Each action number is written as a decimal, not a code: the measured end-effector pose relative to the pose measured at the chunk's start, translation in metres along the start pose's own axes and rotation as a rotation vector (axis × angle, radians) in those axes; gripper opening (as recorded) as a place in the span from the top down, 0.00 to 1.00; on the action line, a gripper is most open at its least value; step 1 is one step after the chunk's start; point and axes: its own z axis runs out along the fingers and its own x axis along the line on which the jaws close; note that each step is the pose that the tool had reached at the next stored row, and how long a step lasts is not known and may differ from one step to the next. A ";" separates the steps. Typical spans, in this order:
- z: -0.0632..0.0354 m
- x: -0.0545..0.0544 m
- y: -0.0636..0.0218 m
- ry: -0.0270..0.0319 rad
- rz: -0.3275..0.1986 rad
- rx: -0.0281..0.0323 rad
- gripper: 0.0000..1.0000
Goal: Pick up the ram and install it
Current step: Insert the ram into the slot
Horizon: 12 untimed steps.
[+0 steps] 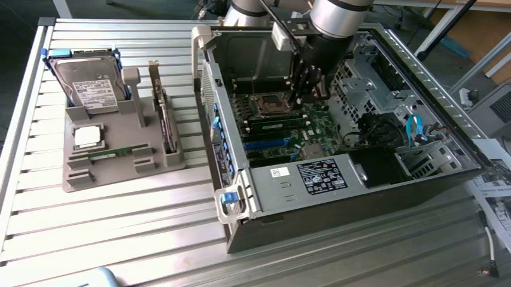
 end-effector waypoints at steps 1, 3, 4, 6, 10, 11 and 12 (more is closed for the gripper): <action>-0.0013 0.000 0.0000 -0.0001 0.000 0.0000 0.75; -0.0035 0.000 0.0000 0.0001 0.000 -0.0001 0.75; -0.0047 0.000 0.0000 0.0001 0.000 -0.0001 0.75; -0.0072 0.000 0.0001 0.0001 0.000 -0.0001 0.75; -0.0127 0.000 0.0001 0.0000 0.000 -0.0001 0.75; -0.0139 0.000 0.0001 0.0001 0.000 -0.0001 0.75; -0.0152 0.000 0.0001 0.0001 0.000 -0.0001 0.75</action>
